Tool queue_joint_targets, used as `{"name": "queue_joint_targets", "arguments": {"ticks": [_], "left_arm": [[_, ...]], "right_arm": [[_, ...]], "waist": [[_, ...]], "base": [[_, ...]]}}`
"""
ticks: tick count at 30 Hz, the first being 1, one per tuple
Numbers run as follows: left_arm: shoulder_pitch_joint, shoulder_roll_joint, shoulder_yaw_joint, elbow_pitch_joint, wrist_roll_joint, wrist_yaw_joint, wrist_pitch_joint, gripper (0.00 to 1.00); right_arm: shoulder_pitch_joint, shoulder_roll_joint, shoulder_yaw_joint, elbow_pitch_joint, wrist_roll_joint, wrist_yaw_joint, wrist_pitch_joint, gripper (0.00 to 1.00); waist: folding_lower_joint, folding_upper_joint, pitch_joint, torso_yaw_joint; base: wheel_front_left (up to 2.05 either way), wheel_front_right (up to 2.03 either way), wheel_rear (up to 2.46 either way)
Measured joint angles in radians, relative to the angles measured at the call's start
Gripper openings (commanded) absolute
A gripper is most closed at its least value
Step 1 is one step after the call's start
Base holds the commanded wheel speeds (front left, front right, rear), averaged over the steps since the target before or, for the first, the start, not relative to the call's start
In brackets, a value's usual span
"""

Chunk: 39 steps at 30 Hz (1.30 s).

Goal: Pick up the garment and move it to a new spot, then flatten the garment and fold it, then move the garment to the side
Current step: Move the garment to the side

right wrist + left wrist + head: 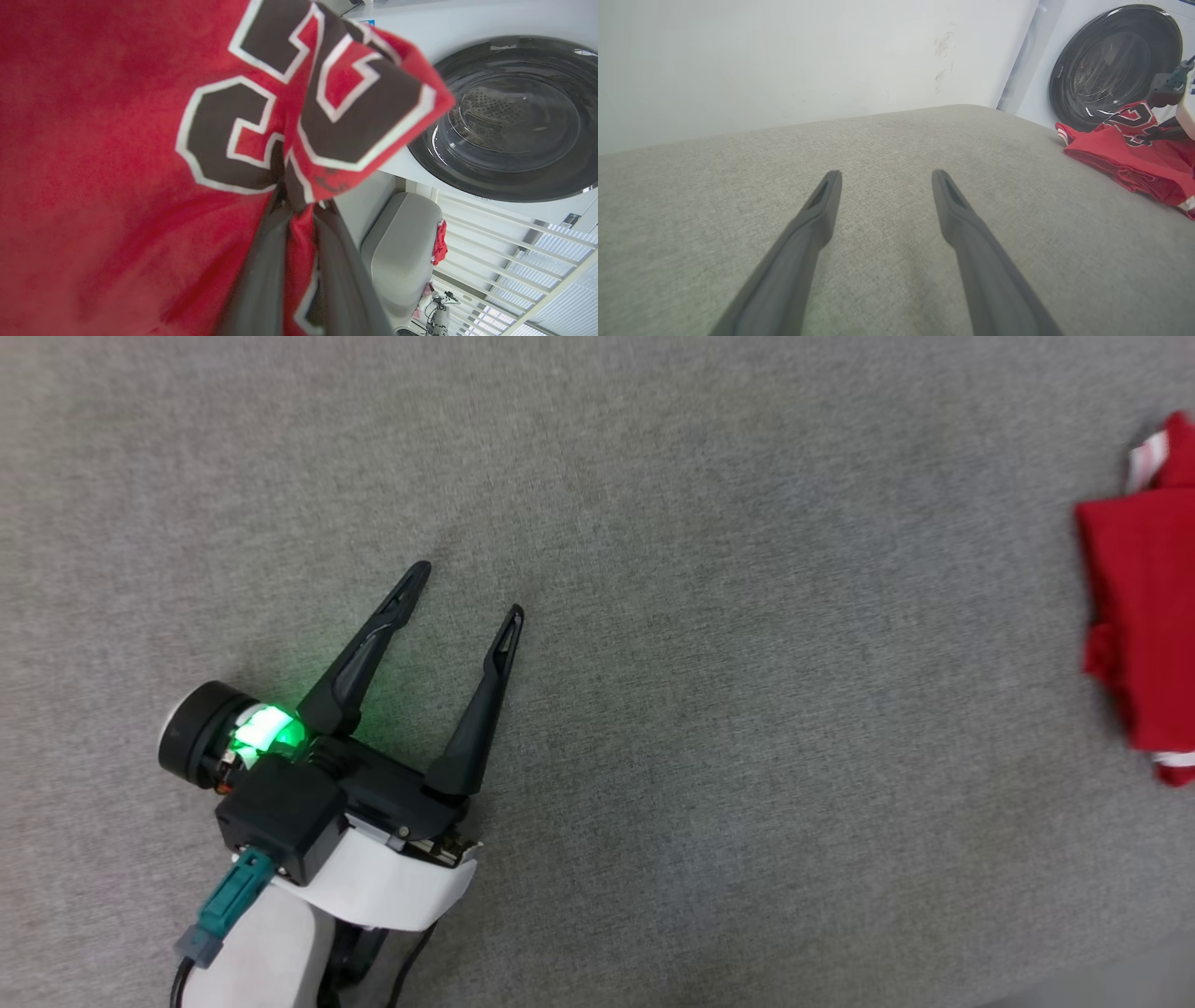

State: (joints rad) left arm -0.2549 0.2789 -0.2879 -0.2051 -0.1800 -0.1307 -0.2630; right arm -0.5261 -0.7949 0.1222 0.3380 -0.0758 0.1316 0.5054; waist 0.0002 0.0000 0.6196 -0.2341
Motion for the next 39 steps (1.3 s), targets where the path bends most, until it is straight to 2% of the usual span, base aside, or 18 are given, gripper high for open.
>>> {"name": "queue_joint_targets", "arguments": {"ticks": [8,17,18,19,26,32,36,39], "left_arm": [[-0.014,0.026,0.004,-0.031,0.005,0.0,0.0,1.0],[-0.017,0.019,0.008,-0.027,0.007,0.0,-0.001,1.0],[-0.017,0.017,0.01,-0.025,0.007,0.0,-0.001,1.0],[-0.016,0.014,0.011,-0.022,0.007,0.0,-0.001,1.0],[0.001,-0.029,0.035,0.004,-0.01,0.0,0.0,1.0],[0.042,-0.074,0.099,0.027,-0.026,0.0,0.0,1.0],[0.079,-0.108,0.178,0.048,-0.017,0.0,0.0,1.0],[0.105,-0.135,0.24,0.06,-0.01,0.002,0.0,1.0]], "right_arm": [[-0.069,0.017,-0.149,0.15,-0.101,0.0,-0.143,0.0],[-0.084,0.068,-0.235,0.204,-0.172,0.0,-0.189,0.0],[-0.084,0.078,-0.25,0.204,-0.177,0.0,-0.187,0.37],[-0.084,0.087,-0.264,0.202,-0.185,0.0,-0.185,1.0],[-0.084,0.112,-0.298,0.103,-0.233,0.0,-0.219,1.0],[-0.079,0.177,-0.307,-0.015,-0.202,0.0,-0.268,1.0],[-0.065,0.256,-0.309,-0.116,-0.162,0.0,-0.353,1.0],[-0.034,0.34,-0.324,-0.194,-0.123,0.0,-0.418,1.0]], "waist": [[-0.0001,0.0,0.066,0.007],[0.0,0.0,0.066,0.027],[-0.0001,0.0,0.061,0.028],[0.0,0.0,0.056,0.03],[-0.0001,0.0,-0.02,0.041],[-0.0001,0.0,-0.125,0.06],[-0.0002,0.0,-0.202,0.08],[-0.0003,0.0,-0.259,0.098]], "base": [[0.0,0.0,0.0],[0.0,0.0,0.0],[0.0,0.0,0.0],[0.0,0.0,0.0],[0.0,0.0,0.0],[0.0,0.0,0.0],[0.0,0.0,0.0],[0.0,0.0,0.0]]}}
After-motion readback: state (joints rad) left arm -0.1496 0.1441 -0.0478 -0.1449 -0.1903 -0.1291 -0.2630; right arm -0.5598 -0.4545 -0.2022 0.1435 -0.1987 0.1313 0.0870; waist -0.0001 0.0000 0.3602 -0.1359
